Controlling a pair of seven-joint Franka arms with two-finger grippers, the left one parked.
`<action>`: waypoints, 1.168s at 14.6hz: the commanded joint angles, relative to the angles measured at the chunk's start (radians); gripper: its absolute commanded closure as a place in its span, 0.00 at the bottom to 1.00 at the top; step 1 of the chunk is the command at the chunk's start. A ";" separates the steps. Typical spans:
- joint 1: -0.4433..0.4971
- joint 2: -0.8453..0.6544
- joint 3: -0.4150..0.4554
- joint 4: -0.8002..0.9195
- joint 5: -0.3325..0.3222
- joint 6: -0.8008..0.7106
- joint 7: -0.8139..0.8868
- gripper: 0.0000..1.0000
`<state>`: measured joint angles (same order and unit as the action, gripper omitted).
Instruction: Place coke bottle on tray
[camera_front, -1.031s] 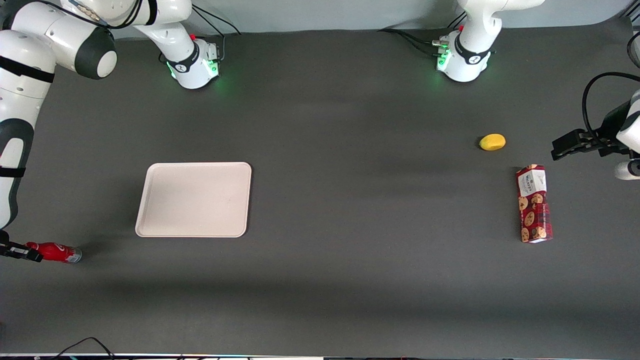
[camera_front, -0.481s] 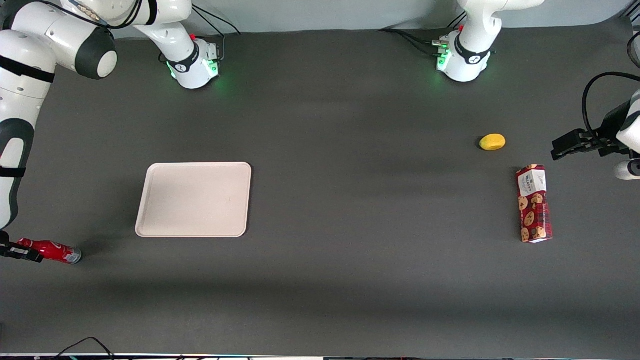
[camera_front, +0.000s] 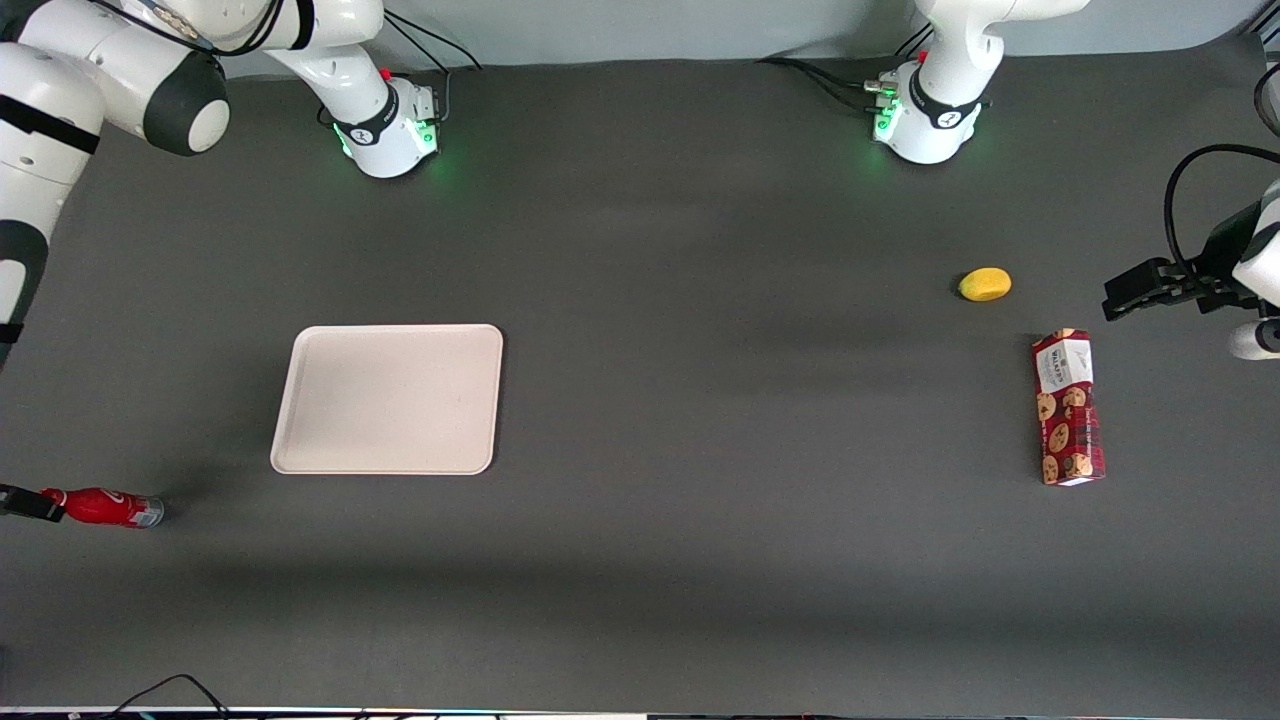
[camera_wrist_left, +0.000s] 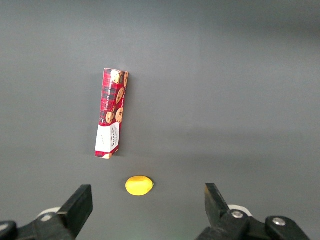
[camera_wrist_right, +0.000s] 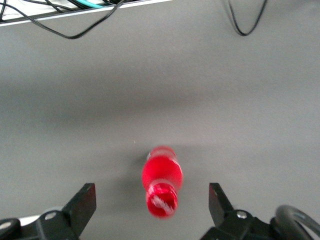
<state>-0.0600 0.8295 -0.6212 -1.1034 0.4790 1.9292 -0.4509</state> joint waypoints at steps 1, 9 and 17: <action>0.003 -0.122 -0.008 -0.010 -0.094 -0.117 0.018 0.00; 0.008 -0.496 -0.084 -0.035 -0.278 -0.416 0.018 0.00; 0.019 -0.466 -0.052 -0.281 -0.275 -0.143 -0.124 0.00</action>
<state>-0.0584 0.3587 -0.6907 -1.2756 0.2275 1.6646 -0.5173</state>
